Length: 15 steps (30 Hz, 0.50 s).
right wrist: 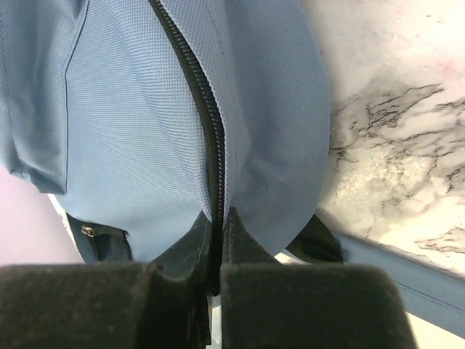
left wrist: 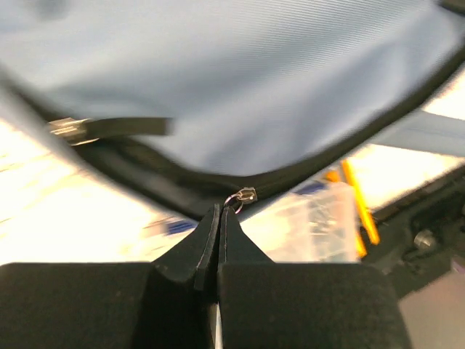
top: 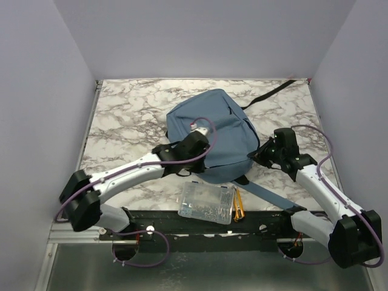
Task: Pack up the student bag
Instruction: Zip the student bag at the center of the board.
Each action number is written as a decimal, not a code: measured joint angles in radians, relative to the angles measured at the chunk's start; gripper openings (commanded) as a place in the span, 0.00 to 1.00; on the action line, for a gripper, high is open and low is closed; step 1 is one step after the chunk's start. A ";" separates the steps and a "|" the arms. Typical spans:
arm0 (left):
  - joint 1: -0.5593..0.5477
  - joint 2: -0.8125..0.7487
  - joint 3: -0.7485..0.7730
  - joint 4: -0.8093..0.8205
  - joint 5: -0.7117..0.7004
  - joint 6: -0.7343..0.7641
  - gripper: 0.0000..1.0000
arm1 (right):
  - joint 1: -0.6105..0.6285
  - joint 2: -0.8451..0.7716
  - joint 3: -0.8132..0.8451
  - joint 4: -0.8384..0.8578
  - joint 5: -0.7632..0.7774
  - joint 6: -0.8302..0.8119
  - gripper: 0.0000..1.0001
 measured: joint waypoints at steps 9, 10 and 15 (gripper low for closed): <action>0.230 -0.169 -0.188 0.110 -0.040 0.067 0.00 | -0.002 -0.011 -0.014 0.044 -0.059 -0.051 0.00; 0.245 -0.159 -0.179 0.116 -0.040 0.079 0.00 | -0.002 -0.011 -0.013 0.047 -0.060 -0.064 0.01; 0.314 -0.113 -0.137 0.144 0.044 0.132 0.00 | 0.002 0.032 0.061 0.011 -0.060 -0.196 0.56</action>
